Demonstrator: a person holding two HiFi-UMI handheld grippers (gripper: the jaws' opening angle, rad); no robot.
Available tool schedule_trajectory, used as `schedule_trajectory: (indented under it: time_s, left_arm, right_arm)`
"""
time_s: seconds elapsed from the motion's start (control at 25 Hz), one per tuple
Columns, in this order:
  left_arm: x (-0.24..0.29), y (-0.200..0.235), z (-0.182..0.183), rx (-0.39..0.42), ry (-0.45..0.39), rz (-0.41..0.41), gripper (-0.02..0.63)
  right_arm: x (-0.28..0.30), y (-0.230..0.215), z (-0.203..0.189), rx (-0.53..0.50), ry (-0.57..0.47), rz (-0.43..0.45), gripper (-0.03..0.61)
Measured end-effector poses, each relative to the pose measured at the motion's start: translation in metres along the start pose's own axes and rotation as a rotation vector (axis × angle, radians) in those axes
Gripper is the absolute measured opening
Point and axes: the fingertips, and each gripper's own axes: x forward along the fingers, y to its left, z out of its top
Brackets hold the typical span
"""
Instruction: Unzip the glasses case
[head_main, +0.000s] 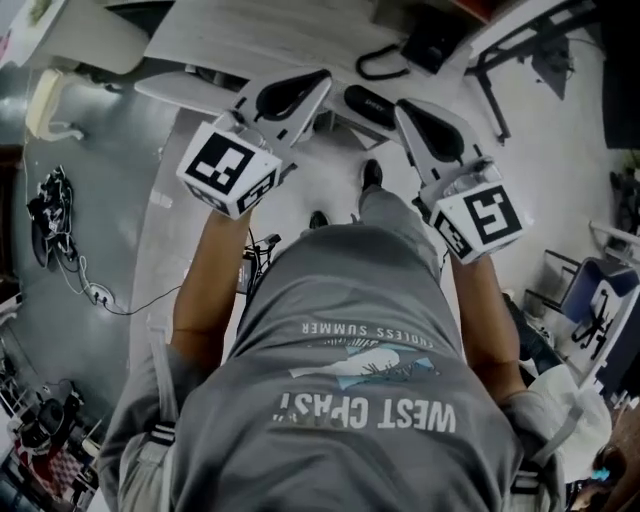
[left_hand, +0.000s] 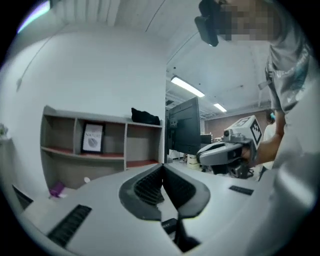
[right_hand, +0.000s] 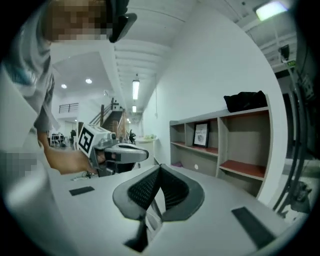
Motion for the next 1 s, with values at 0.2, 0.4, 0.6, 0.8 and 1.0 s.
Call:
schedule_trajectory:
  time_s: [0.2,0.4,0.6,0.8,1.0]
  left_arm:
    - [-0.037,-0.016,0.04,0.11,-0.057,0.108,0.0]
    - [-0.06,-0.03,0.066,0.128,-0.109,0.11,-0.002]
    - [-0.072,-0.044,0.075,0.137,-0.121,0.099,0.0]
    - [-0.074,-0.051,0.07,0.137,-0.122,0.094,0.0]
    - [-0.093,-0.06,0.086,0.132,-0.127,0.092,-0.001]
  right_arm:
    - [-0.03,0.015,0.032,0.104,-0.05,0.017,0.008]
    - [-0.054,0.021,0.05,0.092,-0.071,-0.016,0.008]
    - [-0.078,0.023,0.055,0.085,-0.078,-0.063,0.008]
    - [-0.088,0.022,0.05,0.089,-0.081,-0.082,0.008]
    - [-0.099,0.038,0.067,0.084,-0.073,-0.089,0.008]
